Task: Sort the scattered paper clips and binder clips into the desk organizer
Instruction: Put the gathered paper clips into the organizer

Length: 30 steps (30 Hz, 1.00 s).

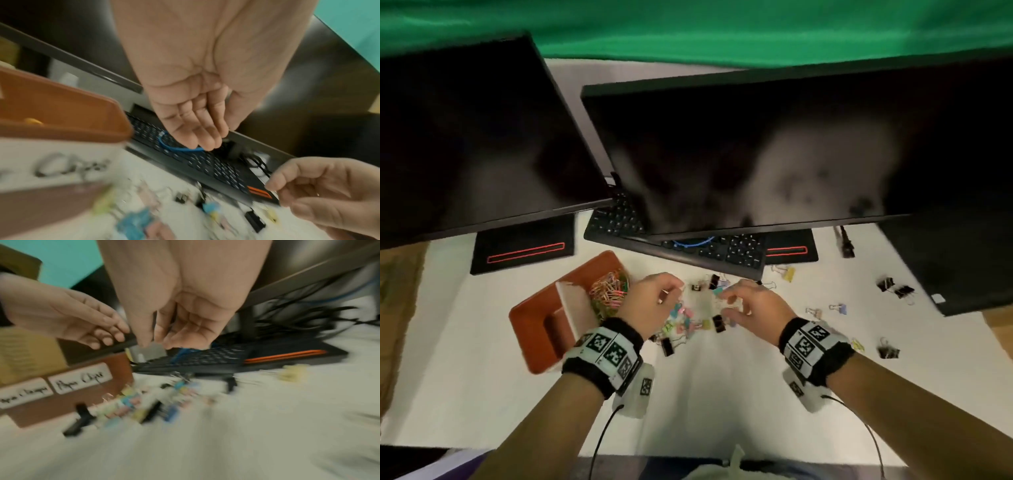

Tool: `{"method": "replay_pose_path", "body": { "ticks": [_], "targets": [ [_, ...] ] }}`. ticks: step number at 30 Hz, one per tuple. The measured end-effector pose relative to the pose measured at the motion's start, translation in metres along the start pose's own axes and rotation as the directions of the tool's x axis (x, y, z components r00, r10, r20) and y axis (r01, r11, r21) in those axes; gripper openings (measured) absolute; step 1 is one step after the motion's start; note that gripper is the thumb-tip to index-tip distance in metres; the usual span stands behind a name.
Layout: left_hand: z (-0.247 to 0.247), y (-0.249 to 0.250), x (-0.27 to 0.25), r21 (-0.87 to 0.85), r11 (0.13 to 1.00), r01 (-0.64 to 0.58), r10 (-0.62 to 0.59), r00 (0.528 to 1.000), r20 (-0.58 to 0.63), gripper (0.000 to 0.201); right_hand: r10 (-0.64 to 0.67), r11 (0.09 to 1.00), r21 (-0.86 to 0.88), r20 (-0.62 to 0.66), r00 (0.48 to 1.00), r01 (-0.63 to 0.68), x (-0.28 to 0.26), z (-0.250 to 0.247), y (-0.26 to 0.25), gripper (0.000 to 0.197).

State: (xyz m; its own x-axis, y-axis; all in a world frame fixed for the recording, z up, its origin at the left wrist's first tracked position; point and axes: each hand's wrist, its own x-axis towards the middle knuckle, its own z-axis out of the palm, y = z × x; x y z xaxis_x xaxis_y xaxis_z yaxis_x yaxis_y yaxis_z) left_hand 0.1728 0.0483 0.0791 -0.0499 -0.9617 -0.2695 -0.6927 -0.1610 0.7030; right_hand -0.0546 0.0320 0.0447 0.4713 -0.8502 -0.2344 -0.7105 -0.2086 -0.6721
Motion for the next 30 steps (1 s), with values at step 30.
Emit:
{"method": "replay_pose_path", "body": {
  "ticks": [30],
  "targets": [
    [0.268,0.115,0.055,0.262,0.964,-0.051,-0.014,0.970,0.242,0.020,0.329,0.935,0.115,0.068,0.942,-0.335,-0.122,-0.055,0.199,0.020]
  ]
}}
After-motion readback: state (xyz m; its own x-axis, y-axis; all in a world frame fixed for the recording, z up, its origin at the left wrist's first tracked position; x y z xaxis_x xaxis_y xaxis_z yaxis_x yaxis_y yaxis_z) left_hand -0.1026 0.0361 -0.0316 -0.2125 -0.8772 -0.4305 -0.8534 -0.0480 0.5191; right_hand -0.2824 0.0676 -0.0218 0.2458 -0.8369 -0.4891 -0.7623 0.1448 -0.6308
